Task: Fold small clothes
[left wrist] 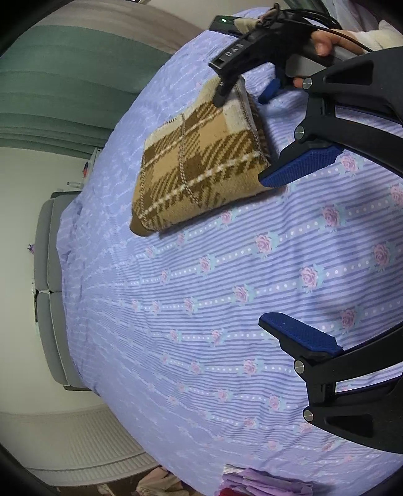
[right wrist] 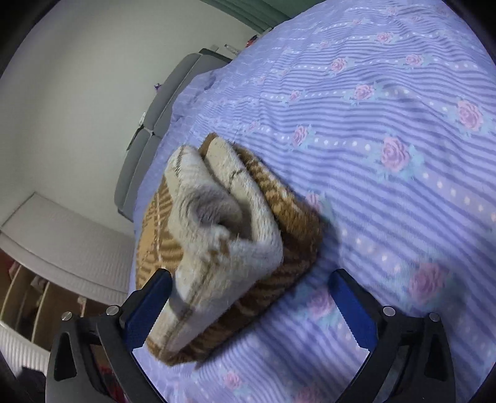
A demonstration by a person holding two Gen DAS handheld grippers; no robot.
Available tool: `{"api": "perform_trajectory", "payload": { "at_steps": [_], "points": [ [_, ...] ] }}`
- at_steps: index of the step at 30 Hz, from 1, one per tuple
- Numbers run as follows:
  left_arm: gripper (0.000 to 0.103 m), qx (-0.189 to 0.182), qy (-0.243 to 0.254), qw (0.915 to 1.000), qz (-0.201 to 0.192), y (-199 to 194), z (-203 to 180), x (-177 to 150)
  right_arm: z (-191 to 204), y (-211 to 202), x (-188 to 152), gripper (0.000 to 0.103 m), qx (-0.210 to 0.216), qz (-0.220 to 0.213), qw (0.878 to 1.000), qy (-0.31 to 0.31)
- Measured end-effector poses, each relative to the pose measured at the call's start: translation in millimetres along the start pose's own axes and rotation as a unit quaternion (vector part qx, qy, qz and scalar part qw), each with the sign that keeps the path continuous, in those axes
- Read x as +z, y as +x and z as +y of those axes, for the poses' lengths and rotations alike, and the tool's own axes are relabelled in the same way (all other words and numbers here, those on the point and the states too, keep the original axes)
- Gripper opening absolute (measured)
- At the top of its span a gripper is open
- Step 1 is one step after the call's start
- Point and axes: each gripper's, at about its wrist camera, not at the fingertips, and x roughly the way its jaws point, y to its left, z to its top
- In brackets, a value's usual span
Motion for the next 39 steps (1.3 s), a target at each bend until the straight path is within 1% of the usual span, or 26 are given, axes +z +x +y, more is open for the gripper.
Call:
{"api": "perform_trajectory", "payload": {
  "at_steps": [3, 6, 10, 11, 12, 14, 16, 18, 19, 21, 23, 25, 30, 34, 37, 39],
  "points": [
    [0.083, 0.000, -0.006, 1.0000, 0.005, 6, 4, 0, 5, 6, 8, 0.102, -0.015, -0.015, 0.999, -0.025],
    [0.083, -0.008, -0.011, 0.9999, 0.009, 15, 6, 3, 13, 17, 15, 0.102, -0.032, -0.010, 0.998, -0.045],
    [0.083, -0.019, 0.008, 0.9998, 0.008, 27, 2, 16, 17, 23, 27, 0.095, -0.042, -0.009, 0.997, -0.063],
    [0.083, -0.024, 0.011, 0.9996, 0.007, 30, 1, 20, 17, 25, 30, 0.092, -0.040, -0.008, 0.997, -0.063],
    [0.083, -0.041, 0.010, 0.9991, 0.006, 33, 0, 27, 18, 26, 32, 0.090, -0.042, -0.004, 0.997, -0.066],
    [0.083, -0.066, 0.002, 0.9977, 0.013, 41, 0, 37, 22, 29, 39, 0.083, -0.047, 0.000, 0.997, -0.069],
    [0.083, -0.113, -0.017, 0.9932, 0.026, 55, 0, 49, 23, 29, 40, 0.078, -0.055, 0.001, 0.995, -0.078],
    [0.083, -0.150, -0.037, 0.9870, 0.046, 71, -2, 58, 24, 29, 41, 0.076, -0.055, 0.004, 0.995, -0.087],
    [0.083, -0.178, -0.049, 0.9810, 0.060, 81, -3, 63, 24, 30, 41, 0.076, -0.055, 0.004, 0.994, -0.090],
    [0.083, -0.217, -0.073, 0.9696, 0.087, 102, -4, 71, 25, 30, 41, 0.075, -0.053, 0.004, 0.993, -0.105],
    [0.083, -0.239, -0.089, 0.9611, 0.107, 120, -6, 78, 23, 28, 39, 0.074, -0.049, 0.008, 0.994, -0.100],
    [0.082, -0.245, -0.099, 0.9575, 0.116, 135, -6, 84, 23, 30, 40, 0.074, -0.046, 0.011, 0.994, -0.101],
    [0.082, -0.288, -0.102, 0.9401, 0.150, 166, -15, 94, 22, 32, 39, 0.074, -0.046, 0.011, 0.992, -0.116],
    [0.081, -0.283, -0.093, 0.9414, 0.157, 182, -25, 94, 24, 36, 41, 0.074, -0.047, 0.010, 0.991, -0.121],
    [0.078, -0.287, -0.103, 0.9380, 0.166, 192, -27, 93, 24, 37, 42, 0.074, -0.047, 0.013, 0.991, -0.122],
    [0.073, -0.283, -0.112, 0.9370, 0.172, 194, -28, 95, 24, 39, 43, 0.072, -0.046, 0.016, 0.992, -0.119]
  ]
}}
